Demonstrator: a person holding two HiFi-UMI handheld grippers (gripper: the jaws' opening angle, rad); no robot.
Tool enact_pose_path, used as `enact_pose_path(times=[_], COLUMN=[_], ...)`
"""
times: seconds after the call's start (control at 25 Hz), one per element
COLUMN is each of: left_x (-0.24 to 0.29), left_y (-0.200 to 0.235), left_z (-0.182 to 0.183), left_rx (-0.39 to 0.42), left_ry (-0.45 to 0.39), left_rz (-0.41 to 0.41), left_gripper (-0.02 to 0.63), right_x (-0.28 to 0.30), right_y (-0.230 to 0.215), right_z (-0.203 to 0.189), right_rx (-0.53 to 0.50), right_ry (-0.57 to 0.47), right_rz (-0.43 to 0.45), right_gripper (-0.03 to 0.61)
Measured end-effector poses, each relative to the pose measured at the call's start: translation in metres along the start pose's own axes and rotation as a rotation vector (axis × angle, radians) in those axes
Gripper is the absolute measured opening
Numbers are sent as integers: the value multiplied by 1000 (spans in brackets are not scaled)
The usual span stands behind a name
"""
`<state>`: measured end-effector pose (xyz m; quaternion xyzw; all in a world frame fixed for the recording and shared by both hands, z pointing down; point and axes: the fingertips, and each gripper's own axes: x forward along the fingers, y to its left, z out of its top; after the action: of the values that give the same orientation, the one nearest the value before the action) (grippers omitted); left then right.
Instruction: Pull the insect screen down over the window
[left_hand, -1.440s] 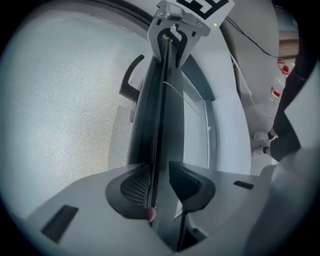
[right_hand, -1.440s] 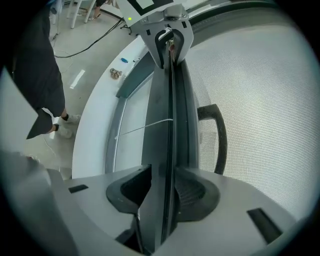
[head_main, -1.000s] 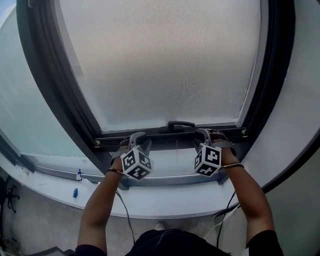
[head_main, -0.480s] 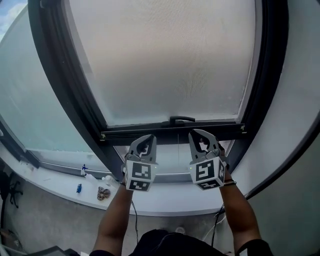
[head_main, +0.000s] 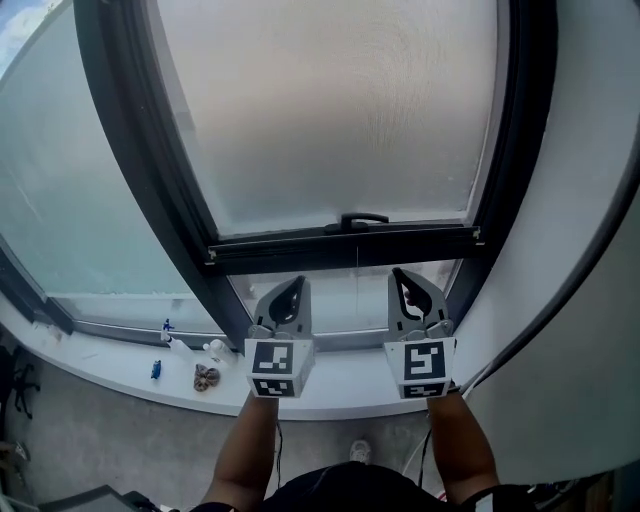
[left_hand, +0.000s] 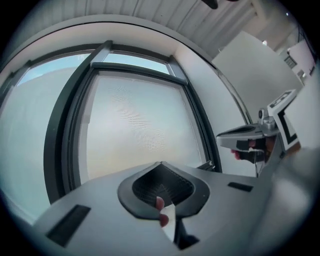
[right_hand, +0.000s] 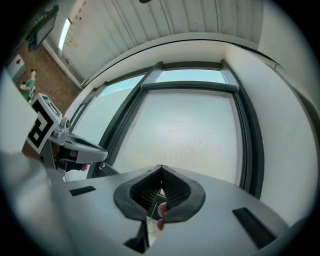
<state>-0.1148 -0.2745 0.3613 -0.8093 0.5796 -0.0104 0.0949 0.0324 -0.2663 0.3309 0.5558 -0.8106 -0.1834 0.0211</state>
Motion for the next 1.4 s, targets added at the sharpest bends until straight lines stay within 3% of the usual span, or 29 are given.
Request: enact_pose_path(times=[0.32, 0.56, 0.72, 0.92, 1.4], left_x=[-81, -124, -146, -161, -176], left_y=[4, -7, -17, -29, -83], left_z=[-21, -37, -41, -44, -40], left_rx=[-74, -121, -104, -115, -49], left_ry=[47, 71, 78, 88, 119], left_rz=[19, 7, 0, 19, 7], left_gripper=[3, 3, 2, 3, 3], right_x=[-59, -110, -132, -152, -188], right_y=[47, 58, 65, 60, 59], right_z=[-12, -6, -11, -29, -44], right_rx=[51, 122, 94, 110, 152], right_ry=[77, 96, 107, 137, 159], right_rz=[5, -50, -59, -52, -4], right_gripper=[3, 3, 3, 3, 3])
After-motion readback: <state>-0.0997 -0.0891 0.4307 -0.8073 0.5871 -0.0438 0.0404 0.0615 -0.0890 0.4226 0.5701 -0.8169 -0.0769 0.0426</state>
